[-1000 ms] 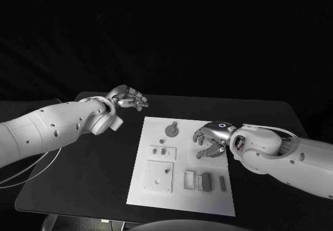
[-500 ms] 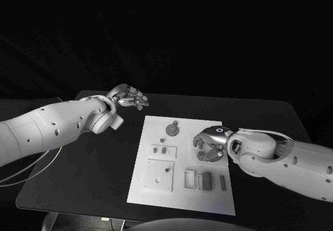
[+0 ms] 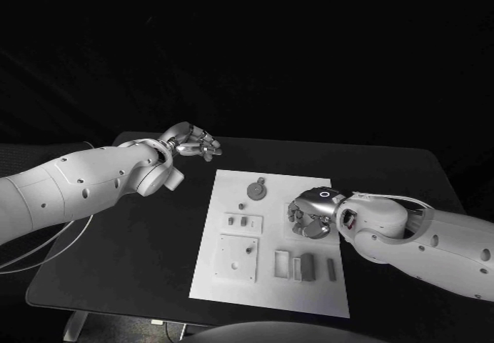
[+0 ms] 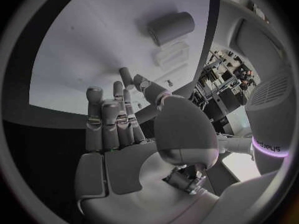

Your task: Assemble the parts on the task board

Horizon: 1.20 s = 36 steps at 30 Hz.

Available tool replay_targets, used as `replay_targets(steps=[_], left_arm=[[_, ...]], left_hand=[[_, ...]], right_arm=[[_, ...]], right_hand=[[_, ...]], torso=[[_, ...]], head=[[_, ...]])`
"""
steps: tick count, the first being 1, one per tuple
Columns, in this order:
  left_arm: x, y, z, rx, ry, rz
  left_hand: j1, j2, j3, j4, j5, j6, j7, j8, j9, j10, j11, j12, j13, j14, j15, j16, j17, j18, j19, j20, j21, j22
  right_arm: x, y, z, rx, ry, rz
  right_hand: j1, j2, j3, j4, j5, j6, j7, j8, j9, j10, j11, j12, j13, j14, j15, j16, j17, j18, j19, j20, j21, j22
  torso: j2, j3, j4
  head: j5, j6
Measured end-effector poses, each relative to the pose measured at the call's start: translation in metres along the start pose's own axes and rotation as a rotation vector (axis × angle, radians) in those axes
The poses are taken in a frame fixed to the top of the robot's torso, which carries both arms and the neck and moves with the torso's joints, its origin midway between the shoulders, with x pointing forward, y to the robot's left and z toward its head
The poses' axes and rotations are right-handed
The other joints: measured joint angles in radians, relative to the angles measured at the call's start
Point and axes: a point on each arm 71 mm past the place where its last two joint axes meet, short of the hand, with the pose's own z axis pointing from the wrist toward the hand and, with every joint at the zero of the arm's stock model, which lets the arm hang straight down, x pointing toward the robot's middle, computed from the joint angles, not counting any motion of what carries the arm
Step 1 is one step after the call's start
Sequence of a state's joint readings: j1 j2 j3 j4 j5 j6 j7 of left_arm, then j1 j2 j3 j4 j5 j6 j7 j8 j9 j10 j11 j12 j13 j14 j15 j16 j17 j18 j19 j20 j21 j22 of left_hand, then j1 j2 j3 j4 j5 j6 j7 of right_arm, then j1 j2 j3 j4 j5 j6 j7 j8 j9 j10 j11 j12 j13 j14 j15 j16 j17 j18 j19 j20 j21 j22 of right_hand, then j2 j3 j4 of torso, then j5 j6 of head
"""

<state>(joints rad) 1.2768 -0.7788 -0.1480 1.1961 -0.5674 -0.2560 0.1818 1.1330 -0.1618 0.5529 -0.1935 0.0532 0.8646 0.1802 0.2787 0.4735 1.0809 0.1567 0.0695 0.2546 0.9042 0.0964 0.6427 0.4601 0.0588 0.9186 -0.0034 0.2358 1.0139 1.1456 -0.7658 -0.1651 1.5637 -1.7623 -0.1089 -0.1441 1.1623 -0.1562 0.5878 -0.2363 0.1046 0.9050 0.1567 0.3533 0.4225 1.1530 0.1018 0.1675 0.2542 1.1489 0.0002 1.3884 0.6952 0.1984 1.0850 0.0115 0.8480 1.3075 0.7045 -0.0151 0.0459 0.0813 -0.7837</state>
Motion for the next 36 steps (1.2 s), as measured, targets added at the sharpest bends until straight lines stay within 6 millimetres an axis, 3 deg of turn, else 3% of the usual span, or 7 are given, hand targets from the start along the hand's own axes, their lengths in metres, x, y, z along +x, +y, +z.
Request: replay_targets(steps=[2, 19, 25, 28, 33, 36], left_arm=[[-0.0003, 0.0002, -0.0001, -0.001, 0.000, 0.000], [-0.0015, 0.0011, -0.0009, -0.004, -0.002, 0.000], [-0.0017, 0.0013, -0.0012, -0.004, -0.002, 0.000], [-0.0023, 0.0017, -0.0016, -0.005, -0.003, 0.000], [-0.0032, 0.0023, -0.0021, -0.007, -0.005, 0.001], [-0.0031, 0.0023, -0.0021, -0.007, -0.004, 0.001]], left_hand=[[0.000, 0.000, 0.000, 0.000, 0.000, 0.000, 0.000, 0.000, 0.000, 0.000, 0.000, 0.000, 0.000, 0.000, 0.000, 0.000, 0.000, 0.000, 0.000, 0.000, 0.000, 0.000], [0.000, 0.000, -0.002, 0.002, 0.000, 0.000, 0.000, 0.000, 0.000, 0.000, 0.000, 0.000, -0.001, 0.000, 0.000, 0.000, 0.002, -0.006, 0.003, -0.003, -0.004, 0.001], [0.000, 0.000, -0.002, 0.002, 0.000, 0.000, 0.000, 0.000, 0.000, 0.000, 0.000, 0.000, -0.001, 0.000, 0.000, -0.004, 0.003, -0.007, 0.004, -0.004, -0.004, 0.001], [0.000, 0.000, -0.002, 0.002, 0.000, 0.000, 0.000, 0.003, 0.000, 0.000, 0.000, 0.000, -0.001, 0.000, 0.000, -0.004, 0.003, -0.008, 0.004, -0.004, -0.004, 0.001], [0.000, 0.000, -0.002, 0.002, 0.000, 0.000, 0.000, 0.003, 0.000, 0.000, 0.000, 0.000, -0.001, 0.000, 0.000, -0.004, 0.004, -0.012, 0.004, -0.004, -0.004, 0.001], [0.000, 0.000, -0.002, 0.002, 0.000, 0.000, 0.000, 0.003, 0.000, 0.000, 0.000, 0.000, -0.001, 0.000, 0.000, -0.004, 0.004, -0.002, 0.007, 0.000, -0.004, 0.001]], right_arm=[[0.0012, -0.0004, 0.0001, 0.001, 0.001, -0.003], [0.0047, 0.0036, 0.0022, -0.006, 0.007, -0.017], [0.0047, 0.0034, 0.0027, -0.005, 0.006, -0.024], [0.0048, 0.0027, 0.0027, -0.002, 0.006, -0.028], [0.0048, 0.0027, 0.0029, -0.002, 0.005, -0.034], [0.0048, 0.0028, 0.0029, -0.002, 0.005, -0.037]], right_hand=[[0.010, 0.010, 0.002, -0.012, 0.000, 0.003, -0.003, 0.004, 0.000, 0.004, -0.004, 0.005, 0.002, 0.000, 0.000, 0.000, 0.000, 0.000, 0.001, 0.001, 0.000, 0.000], [0.003, 0.029, 0.008, -0.030, 0.000, 0.025, -0.010, 0.009, 0.002, 0.016, -0.009, 0.011, 0.012, 0.004, -0.009, 0.000, -0.001, 0.000, 0.007, 0.000, 0.000, 0.000], [0.015, 0.065, 0.026, -0.044, 0.000, 0.041, -0.016, 0.009, 0.003, 0.030, -0.016, 0.017, 0.019, 0.006, -0.017, 0.000, -0.001, 0.000, 0.007, 0.000, 0.000, 0.000], [0.017, 0.067, 0.074, -0.031, 0.000, 0.049, -0.018, 0.006, 0.002, 0.035, -0.014, 0.017, 0.021, 0.009, -0.020, 0.000, -0.002, 0.000, 0.010, -0.004, 0.000, 0.000], [0.023, 0.061, 0.092, -0.027, 0.000, 0.052, -0.019, 0.006, 0.001, 0.039, -0.018, 0.017, 0.024, 0.009, -0.020, 0.000, -0.002, 0.000, 0.011, -0.003, 0.000, 0.000], [0.023, 0.061, 0.097, -0.028, 0.000, 0.062, -0.022, 0.007, 0.002, 0.045, -0.020, 0.022, 0.026, 0.011, -0.022, 0.000, -0.002, 0.000, 0.012, -0.002, 0.000, 0.000]], torso=[[0.000, 0.0000, 0.0000], [0.000, 0.0001, -0.0002], [0.000, -0.0006, 0.0001], [0.000, -0.0006, 0.0002], [0.000, -0.0005, 0.0002], [0.000, -0.0002, 0.0001]], head=[[0.000, -0.001], [0.002, -0.004], [0.002, -0.005], [0.002, -0.006], [0.001, -0.007], [0.001, -0.008]])
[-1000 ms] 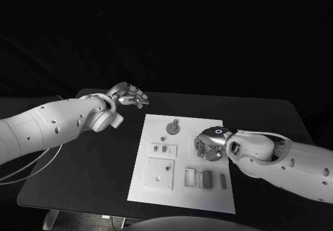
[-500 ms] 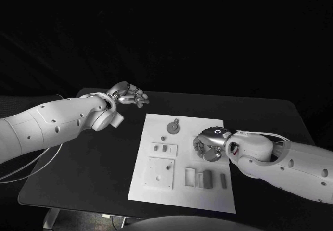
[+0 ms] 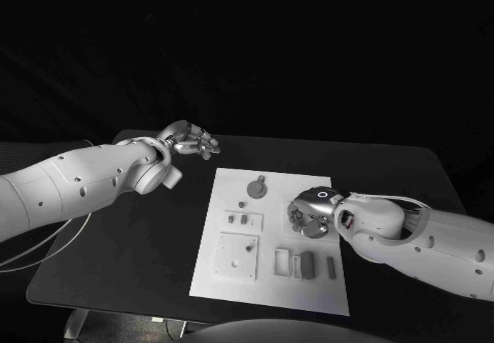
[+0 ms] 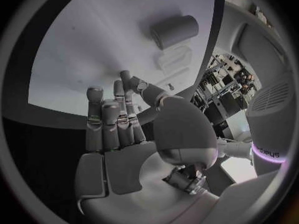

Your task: Assemble the parts on the task board

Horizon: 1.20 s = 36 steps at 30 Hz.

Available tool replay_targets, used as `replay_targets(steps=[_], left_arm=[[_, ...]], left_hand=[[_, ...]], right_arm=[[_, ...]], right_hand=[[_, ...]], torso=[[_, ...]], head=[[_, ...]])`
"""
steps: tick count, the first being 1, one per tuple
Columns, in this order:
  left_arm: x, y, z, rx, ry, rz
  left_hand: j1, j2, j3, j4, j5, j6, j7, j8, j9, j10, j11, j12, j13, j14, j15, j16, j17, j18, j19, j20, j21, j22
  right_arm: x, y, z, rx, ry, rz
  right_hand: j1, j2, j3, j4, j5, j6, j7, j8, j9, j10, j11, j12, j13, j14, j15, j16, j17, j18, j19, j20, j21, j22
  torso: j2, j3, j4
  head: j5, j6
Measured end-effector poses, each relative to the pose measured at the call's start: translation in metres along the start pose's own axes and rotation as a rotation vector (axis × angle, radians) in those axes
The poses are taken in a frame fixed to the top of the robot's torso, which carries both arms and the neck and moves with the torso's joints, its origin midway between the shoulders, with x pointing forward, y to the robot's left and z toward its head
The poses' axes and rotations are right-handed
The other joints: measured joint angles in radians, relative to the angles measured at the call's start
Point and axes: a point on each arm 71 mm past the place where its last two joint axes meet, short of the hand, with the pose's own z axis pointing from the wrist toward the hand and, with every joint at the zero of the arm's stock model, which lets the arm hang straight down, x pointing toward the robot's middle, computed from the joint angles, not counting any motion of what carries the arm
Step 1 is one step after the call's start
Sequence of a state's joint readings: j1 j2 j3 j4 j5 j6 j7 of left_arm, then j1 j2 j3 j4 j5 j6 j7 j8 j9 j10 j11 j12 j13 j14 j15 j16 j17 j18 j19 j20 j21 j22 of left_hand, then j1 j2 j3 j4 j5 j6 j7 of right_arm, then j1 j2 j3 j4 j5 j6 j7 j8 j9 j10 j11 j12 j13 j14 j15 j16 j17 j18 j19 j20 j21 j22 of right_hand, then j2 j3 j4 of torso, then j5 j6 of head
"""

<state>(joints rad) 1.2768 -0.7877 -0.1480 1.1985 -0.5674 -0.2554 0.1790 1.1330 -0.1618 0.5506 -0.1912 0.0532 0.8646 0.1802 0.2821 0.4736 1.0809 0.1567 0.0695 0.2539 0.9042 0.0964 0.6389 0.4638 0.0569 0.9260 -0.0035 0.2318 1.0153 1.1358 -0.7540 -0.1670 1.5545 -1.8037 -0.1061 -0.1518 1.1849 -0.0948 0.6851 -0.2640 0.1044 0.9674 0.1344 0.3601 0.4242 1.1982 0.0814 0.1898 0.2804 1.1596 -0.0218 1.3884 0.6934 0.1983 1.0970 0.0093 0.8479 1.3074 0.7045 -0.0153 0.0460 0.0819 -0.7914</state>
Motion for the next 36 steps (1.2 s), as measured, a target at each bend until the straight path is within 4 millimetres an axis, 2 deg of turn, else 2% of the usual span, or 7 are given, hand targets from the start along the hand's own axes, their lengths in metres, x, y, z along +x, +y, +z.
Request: replay_targets(steps=[4, 10, 18, 36], left_arm=[[0.000, 0.000, 0.000, 0.000, 0.000, 0.000], [0.000, 0.000, 0.000, -0.001, 0.000, 0.000], [0.000, 0.000, 0.000, -0.001, 0.000, 0.000], [0.000, 0.001, 0.000, -0.004, 0.000, 0.001]], left_hand=[[0.000, 0.000, 0.000, 0.000, 0.000, 0.000, 0.000, 0.000, 0.000, 0.000, 0.000, 0.000, 0.000, 0.000, 0.000, 0.000, 0.001, 0.002, 0.000, 0.000, 0.000, 0.000], [0.004, -0.004, 0.000, 0.000, 0.000, 0.000, 0.000, 0.000, 0.000, 0.000, 0.000, 0.000, -0.001, 0.000, 0.000, 0.000, 0.001, 0.002, 0.000, 0.000, 0.000, 0.000], [0.004, -0.004, 0.000, 0.000, 0.000, 0.000, 0.000, 0.000, 0.000, 0.000, 0.000, 0.000, -0.001, 0.000, 0.000, 0.000, 0.002, 0.002, 0.000, 0.000, 0.000, 0.000], [0.004, -0.004, 0.000, 0.000, 0.000, 0.000, 0.000, 0.000, 0.000, 0.000, 0.000, 0.000, -0.001, 0.000, 0.000, -0.004, 0.005, -0.003, 0.000, 0.000, 0.000, 0.001]], right_arm=[[0.000, 0.000, 0.000, 0.000, -0.001, -0.003], [0.000, 0.001, 0.000, -0.001, -0.005, -0.006], [-0.001, 0.002, -0.002, -0.004, -0.016, -0.005], [-0.010, 0.004, -0.010, -0.011, -0.044, 0.008]], right_hand=[[0.000, 0.000, 0.013, -0.005, -0.001, 0.006, -0.002, 0.006, 0.002, 0.012, -0.005, 0.003, 0.005, 0.002, -0.001, 0.000, 0.000, 0.000, 0.000, 0.000, 0.004, 0.000], [0.001, 0.013, 0.019, -0.011, -0.004, 0.015, -0.007, 0.006, 0.005, 0.019, -0.012, 0.004, 0.006, 0.007, -0.006, 0.000, 0.000, 0.000, 0.008, -0.004, 0.006, 0.000], [0.001, 0.023, 0.023, -0.015, -0.003, 0.023, -0.013, 0.009, 0.005, 0.028, -0.014, 0.011, 0.012, 0.012, -0.012, 0.000, 0.000, 0.000, 0.013, -0.006, 0.010, 0.000], [0.001, 0.023, 0.024, -0.019, -0.003, 0.027, -0.016, 0.009, 0.005, 0.031, -0.017, 0.011, 0.014, 0.014, -0.017, 0.000, 0.000, 0.000, 0.015, -0.007, 0.010, 0.000]], torso=[[0.000, 0.0002, -0.0003], [0.000, 0.0007, -0.0005], [0.000, 0.0012, -0.0007], [0.000, 0.0008, -0.0007]], head=[[0.000, 0.000], [-0.001, 0.000], [-0.002, -0.001], [-0.006, 0.001]])
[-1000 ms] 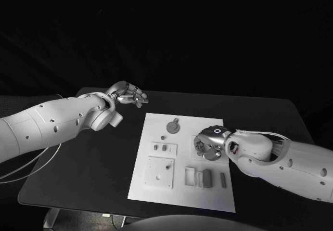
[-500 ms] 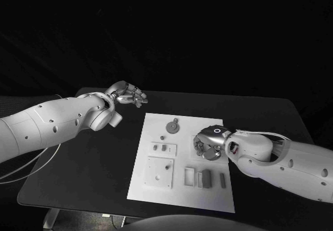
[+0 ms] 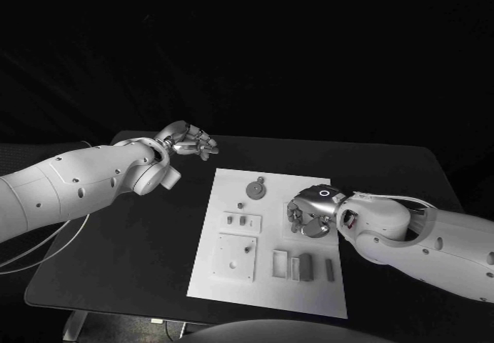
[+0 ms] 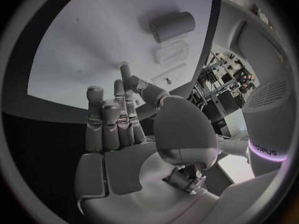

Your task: Assemble the parts on the task board

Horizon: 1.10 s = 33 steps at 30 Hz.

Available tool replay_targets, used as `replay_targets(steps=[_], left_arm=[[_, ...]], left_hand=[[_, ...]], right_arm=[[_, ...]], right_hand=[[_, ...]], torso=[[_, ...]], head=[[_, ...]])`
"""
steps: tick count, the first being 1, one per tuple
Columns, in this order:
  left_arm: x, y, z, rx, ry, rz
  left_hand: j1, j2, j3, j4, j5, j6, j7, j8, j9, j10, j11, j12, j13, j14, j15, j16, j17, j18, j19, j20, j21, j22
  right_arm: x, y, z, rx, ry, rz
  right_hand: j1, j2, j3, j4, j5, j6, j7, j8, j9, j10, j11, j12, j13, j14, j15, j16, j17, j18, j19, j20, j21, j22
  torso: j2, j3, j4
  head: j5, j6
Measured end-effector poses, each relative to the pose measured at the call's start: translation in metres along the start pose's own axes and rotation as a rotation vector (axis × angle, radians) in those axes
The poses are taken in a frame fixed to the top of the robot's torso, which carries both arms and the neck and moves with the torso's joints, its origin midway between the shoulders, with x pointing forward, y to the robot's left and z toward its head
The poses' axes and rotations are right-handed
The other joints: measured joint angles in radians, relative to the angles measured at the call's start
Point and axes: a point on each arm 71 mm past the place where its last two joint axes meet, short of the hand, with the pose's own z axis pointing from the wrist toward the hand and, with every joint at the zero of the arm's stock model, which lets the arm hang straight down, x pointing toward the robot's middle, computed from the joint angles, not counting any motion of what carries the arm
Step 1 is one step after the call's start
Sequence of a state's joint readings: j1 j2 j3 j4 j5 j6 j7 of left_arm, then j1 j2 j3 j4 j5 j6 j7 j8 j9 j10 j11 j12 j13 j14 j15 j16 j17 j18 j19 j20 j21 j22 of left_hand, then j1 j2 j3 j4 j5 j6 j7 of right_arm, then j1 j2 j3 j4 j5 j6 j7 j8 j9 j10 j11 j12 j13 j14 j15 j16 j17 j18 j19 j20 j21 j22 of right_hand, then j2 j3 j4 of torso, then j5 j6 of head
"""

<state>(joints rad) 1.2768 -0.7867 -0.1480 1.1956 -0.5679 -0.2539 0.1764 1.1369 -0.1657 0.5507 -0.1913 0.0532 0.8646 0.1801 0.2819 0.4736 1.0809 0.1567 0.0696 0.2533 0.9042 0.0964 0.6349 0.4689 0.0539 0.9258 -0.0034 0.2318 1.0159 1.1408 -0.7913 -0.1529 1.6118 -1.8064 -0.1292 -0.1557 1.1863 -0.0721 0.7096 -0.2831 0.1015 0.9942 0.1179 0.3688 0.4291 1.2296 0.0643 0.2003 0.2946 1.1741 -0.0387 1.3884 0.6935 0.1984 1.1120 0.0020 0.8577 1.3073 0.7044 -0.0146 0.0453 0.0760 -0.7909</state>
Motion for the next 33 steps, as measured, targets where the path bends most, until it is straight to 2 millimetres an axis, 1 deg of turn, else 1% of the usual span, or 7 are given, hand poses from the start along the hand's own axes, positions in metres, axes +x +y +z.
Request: replay_targets(steps=[9, 13, 16, 21, 26, 29, 33], left_arm=[[0.000, 0.000, 0.000, -0.001, -0.001, 0.000], [0.000, 0.000, 0.000, -0.001, 0.001, 0.000], [0.001, 0.000, 0.001, 0.000, 0.001, 0.001], [-0.001, 0.001, 0.003, -0.004, -0.005, 0.004], [-0.002, 0.002, 0.008, -0.008, -0.015, 0.009], [-0.001, 0.001, 0.011, -0.009, -0.018, 0.012], [-0.004, 0.003, 0.013, -0.014, -0.027, 0.016]], left_hand=[[0.000, 0.000, 0.000, 0.000, 0.000, 0.000, 0.000, 0.000, 0.000, 0.000, 0.000, 0.000, -0.001, 0.000, 0.000, 0.000, 0.001, -0.001, 0.000, 0.000, 0.000, 0.000], [0.000, 0.000, 0.000, 0.000, 0.000, 0.000, 0.000, 0.000, 0.000, 0.000, 0.000, 0.000, -0.001, 0.000, 0.000, 0.000, 0.002, -0.001, 0.000, 0.000, 0.000, 0.000], [0.000, 0.000, 0.000, 0.000, 0.000, 0.000, 0.000, 0.000, 0.000, 0.000, 0.000, 0.000, -0.001, 0.000, 0.000, 0.000, 0.002, -0.001, 0.000, 0.000, 0.000, 0.000], [0.000, 0.000, 0.000, 0.000, 0.000, 0.000, 0.000, 0.000, 0.000, 0.000, 0.000, 0.000, -0.001, 0.000, 0.000, 0.000, 0.003, -0.002, 0.000, 0.000, 0.000, 0.001], [0.000, 0.000, 0.000, 0.000, 0.000, 0.000, 0.000, 0.000, 0.000, 0.000, 0.000, 0.000, -0.001, 0.000, 0.000, 0.000, 0.003, -0.002, 0.000, 0.000, 0.000, 0.001], [0.004, 0.004, 0.000, 0.000, 0.000, 0.000, 0.000, 0.000, 0.000, 0.000, 0.000, 0.000, -0.001, 0.000, 0.000, 0.000, 0.004, -0.003, 0.000, 0.000, 0.000, 0.001], [0.004, 0.004, 0.000, 0.000, 0.000, 0.000, 0.000, 0.000, 0.000, 0.000, 0.000, 0.000, -0.001, 0.000, 0.000, 0.000, 0.004, -0.003, 0.000, 0.000, 0.000, 0.001]], right_arm=[[-0.017, 0.002, -0.003, -0.009, -0.035, 0.003], [-0.025, 0.008, -0.003, -0.026, -0.052, 0.005], [-0.030, 0.017, -0.002, -0.049, -0.062, 0.008], [-0.035, 0.040, 0.007, -0.104, -0.072, 0.011], [-0.044, 0.079, 0.025, -0.194, -0.094, 0.000], [-0.046, 0.093, 0.032, -0.223, -0.101, -0.009], [-0.048, 0.109, 0.040, -0.259, -0.104, -0.024]], right_hand=[[0.000, 0.000, 0.003, 0.003, -0.001, 0.000, 0.000, 0.000, 0.000, 0.003, -0.003, 0.000, 0.000, 0.000, 0.000, 0.000, 0.000, 0.000, 0.001, 0.002, 0.000, 0.001], [0.000, 0.000, 0.003, 0.003, -0.001, 0.002, -0.002, 0.000, 0.000, 0.003, -0.003, 0.000, 0.000, 0.001, 0.001, 0.000, 0.000, 0.000, 0.001, 0.002, 0.000, 0.001], [0.000, 0.000, 0.003, 0.003, -0.001, 0.002, -0.002, 0.000, 0.000, 0.003, -0.003, 0.000, 0.000, 0.001, 0.001, 0.000, 0.000, 0.000, 0.001, 0.002, 0.000, 0.001], [0.000, 0.000, 0.003, 0.003, -0.001, 0.002, -0.002, 0.000, 0.000, 0.003, -0.003, 0.000, 0.000, 0.002, 0.001, 0.000, 0.000, 0.000, 0.001, 0.002, 0.000, 0.001], [0.000, 0.000, 0.003, 0.003, -0.001, 0.002, -0.002, 0.000, 0.000, 0.003, -0.003, 0.000, 0.000, 0.003, 0.002, 0.000, 0.000, 0.000, 0.003, 0.004, 0.000, 0.001], [0.000, 0.000, 0.005, 0.000, -0.002, 0.004, -0.004, 0.000, 0.000, 0.003, -0.003, -0.001, 0.001, 0.001, 0.001, 0.000, 0.000, 0.000, 0.003, 0.004, 0.000, 0.001], [0.000, -0.001, 0.005, 0.000, -0.002, 0.004, -0.004, 0.000, 0.000, 0.003, -0.003, -0.001, 0.001, 0.001, 0.000, 0.000, 0.000, 0.000, 0.003, 0.004, 0.000, 0.001]], torso=[[0.000, -0.0003, 0.0002], [0.000, -0.0004, 0.0001], [0.000, -0.0004, 0.0000], [-0.001, -0.0001, 0.0000], [-0.002, -0.0001, -0.0002], [-0.004, -0.0006, 0.0003], [-0.008, -0.0028, 0.0015]], head=[[0.000, 0.000], [0.001, 0.000], [0.004, 0.000], [0.013, 0.003], [0.023, 0.004], [0.029, 0.007], [0.040, 0.007]])
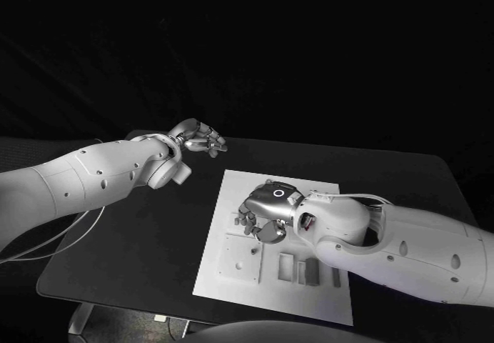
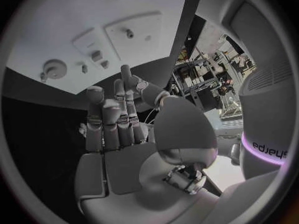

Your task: Assemble the parts on the task board

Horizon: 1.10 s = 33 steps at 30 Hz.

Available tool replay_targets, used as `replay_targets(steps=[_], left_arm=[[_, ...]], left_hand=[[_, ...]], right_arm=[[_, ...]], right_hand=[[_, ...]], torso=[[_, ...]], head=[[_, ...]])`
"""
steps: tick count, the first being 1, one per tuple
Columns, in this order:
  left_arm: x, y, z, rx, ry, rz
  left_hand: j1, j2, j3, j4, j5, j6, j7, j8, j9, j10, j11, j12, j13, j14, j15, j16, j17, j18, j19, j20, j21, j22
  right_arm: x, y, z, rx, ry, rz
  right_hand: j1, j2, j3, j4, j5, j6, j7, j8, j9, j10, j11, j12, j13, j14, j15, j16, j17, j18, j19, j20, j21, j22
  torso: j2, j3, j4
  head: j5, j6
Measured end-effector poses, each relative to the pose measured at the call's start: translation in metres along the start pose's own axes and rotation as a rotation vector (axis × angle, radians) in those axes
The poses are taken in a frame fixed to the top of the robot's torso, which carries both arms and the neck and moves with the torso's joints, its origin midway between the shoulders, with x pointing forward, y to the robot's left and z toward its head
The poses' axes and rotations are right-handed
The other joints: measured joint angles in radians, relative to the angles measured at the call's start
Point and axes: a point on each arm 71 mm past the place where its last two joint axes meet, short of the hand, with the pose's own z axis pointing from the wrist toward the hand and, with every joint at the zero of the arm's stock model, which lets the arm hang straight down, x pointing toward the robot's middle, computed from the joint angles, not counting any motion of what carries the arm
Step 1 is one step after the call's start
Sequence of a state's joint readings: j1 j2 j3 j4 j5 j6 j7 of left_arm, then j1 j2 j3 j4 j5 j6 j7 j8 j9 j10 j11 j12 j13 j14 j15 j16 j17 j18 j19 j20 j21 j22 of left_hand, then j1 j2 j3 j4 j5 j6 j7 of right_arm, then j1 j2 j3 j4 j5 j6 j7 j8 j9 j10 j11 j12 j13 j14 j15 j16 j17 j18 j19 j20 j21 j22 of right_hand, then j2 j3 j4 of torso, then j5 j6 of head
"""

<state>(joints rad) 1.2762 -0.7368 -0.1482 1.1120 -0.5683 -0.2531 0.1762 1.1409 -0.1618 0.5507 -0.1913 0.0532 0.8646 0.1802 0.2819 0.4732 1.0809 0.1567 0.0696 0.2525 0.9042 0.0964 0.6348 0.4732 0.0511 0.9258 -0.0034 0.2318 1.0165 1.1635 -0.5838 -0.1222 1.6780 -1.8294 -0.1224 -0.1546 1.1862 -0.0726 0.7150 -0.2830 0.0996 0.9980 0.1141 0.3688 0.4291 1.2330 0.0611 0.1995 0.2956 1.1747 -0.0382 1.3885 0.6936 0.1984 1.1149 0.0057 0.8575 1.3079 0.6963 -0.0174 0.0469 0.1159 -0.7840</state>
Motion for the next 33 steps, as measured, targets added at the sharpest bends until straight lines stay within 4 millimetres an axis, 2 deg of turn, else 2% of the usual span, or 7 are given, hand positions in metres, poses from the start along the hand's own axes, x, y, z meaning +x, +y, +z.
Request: replay_targets(steps=[6, 10, 17, 24, 28, 33], left_arm=[[-0.002, 0.002, 0.002, -0.005, -0.009, 0.004], [-0.001, 0.001, 0.004, -0.003, -0.008, 0.005], [0.000, 0.000, 0.005, -0.002, -0.006, 0.005], [0.001, 0.000, 0.005, -0.002, -0.004, 0.004], [0.001, 0.000, 0.005, -0.002, -0.002, 0.004], [0.000, 0.000, 0.005, -0.004, -0.004, 0.005]], left_hand=[[0.000, 0.000, 0.000, 0.000, 0.000, 0.000, 0.000, 0.000, 0.000, 0.000, 0.000, 0.000, -0.001, 0.000, 0.000, -0.004, 0.001, -0.004, 0.000, 0.000, -0.004, 0.000], [0.000, 0.000, 0.000, 0.000, 0.000, 0.000, 0.000, 0.000, 0.000, 0.000, 0.000, 0.000, -0.001, 0.000, 0.000, -0.004, 0.001, 0.004, 0.000, 0.000, -0.004, 0.000], [0.000, 0.000, 0.000, 0.000, 0.000, 0.000, 0.000, 0.000, 0.000, 0.000, 0.000, 0.000, -0.001, 0.000, 0.000, -0.004, 0.002, 0.008, 0.000, 0.000, -0.004, 0.000], [0.000, 0.000, 0.000, 0.000, 0.000, 0.000, 0.000, 0.000, 0.000, 0.000, 0.000, 0.000, -0.001, 0.000, 0.000, -0.004, 0.003, 0.008, 0.000, 0.000, -0.004, 0.001], [0.000, 0.000, 0.000, 0.000, 0.000, 0.000, 0.000, 0.000, 0.000, 0.000, 0.000, 0.000, -0.001, 0.000, 0.000, -0.004, 0.003, 0.008, 0.000, 0.000, -0.004, 0.001], [0.000, 0.000, -0.003, 0.003, 0.000, 0.000, 0.000, 0.000, 0.000, 0.000, 0.000, 0.000, -0.001, 0.000, 0.000, -0.008, 0.006, 0.007, 0.000, 0.000, -0.004, 0.001]], right_arm=[[0.006, 0.020, 0.013, -0.049, 0.011, -0.006], [0.016, 0.030, 0.019, -0.071, 0.030, -0.008], [0.031, 0.036, 0.024, -0.086, 0.066, -0.020], [0.050, 0.040, 0.023, -0.096, 0.113, -0.033], [0.056, 0.040, 0.023, -0.096, 0.126, -0.038], [0.065, 0.044, 0.022, -0.102, 0.138, -0.036]], right_hand=[[0.001, -0.001, 0.000, 0.000, -0.002, 0.000, 0.000, 0.000, 0.000, 0.000, 0.000, 0.000, 0.000, -0.001, -0.001, 0.000, 0.000, 0.000, 0.001, -0.001, 0.000, 0.000], [0.001, -0.001, 0.000, 0.000, 0.002, 0.000, 0.000, 0.000, 0.000, 0.000, 0.000, 0.000, 0.000, -0.001, -0.001, 0.000, 0.000, 0.000, 0.006, -0.002, 0.000, 0.000], [-0.003, -0.001, 0.000, 0.000, 0.002, 0.000, 0.000, 0.000, 0.000, 0.000, 0.000, 0.000, 0.000, -0.001, -0.001, 0.000, 0.000, 0.000, 0.006, -0.002, 0.000, 0.000], [-0.007, 0.002, 0.000, 0.000, 0.002, -0.001, 0.001, 0.000, 0.000, -0.002, 0.002, 0.000, 0.000, -0.001, -0.001, 0.000, 0.000, 0.000, 0.006, -0.002, 0.000, 0.000], [-0.007, 0.002, 0.001, -0.004, 0.002, -0.002, 0.002, 0.000, 0.000, -0.002, 0.002, 0.000, 0.000, -0.001, 0.000, 0.000, 0.000, 0.000, 0.005, -0.002, 0.000, 0.000], [-0.007, 0.002, 0.001, -0.004, 0.002, -0.002, 0.002, 0.000, 0.000, -0.002, 0.002, -0.002, 0.000, 0.001, 0.001, 0.000, 0.000, 0.000, 0.005, -0.002, 0.000, 0.000]], torso=[[-0.005, -0.0037, 0.0021], [-0.006, -0.0052, 0.0033], [-0.004, -0.0048, 0.0033], [-0.004, -0.0032, 0.0018], [-0.004, -0.0025, 0.0012], [-0.004, -0.0022, 0.0013]], head=[[0.020, -0.007], [0.040, -0.015], [0.067, -0.029], [0.084, -0.041], [0.095, -0.043], [0.101, -0.042]])
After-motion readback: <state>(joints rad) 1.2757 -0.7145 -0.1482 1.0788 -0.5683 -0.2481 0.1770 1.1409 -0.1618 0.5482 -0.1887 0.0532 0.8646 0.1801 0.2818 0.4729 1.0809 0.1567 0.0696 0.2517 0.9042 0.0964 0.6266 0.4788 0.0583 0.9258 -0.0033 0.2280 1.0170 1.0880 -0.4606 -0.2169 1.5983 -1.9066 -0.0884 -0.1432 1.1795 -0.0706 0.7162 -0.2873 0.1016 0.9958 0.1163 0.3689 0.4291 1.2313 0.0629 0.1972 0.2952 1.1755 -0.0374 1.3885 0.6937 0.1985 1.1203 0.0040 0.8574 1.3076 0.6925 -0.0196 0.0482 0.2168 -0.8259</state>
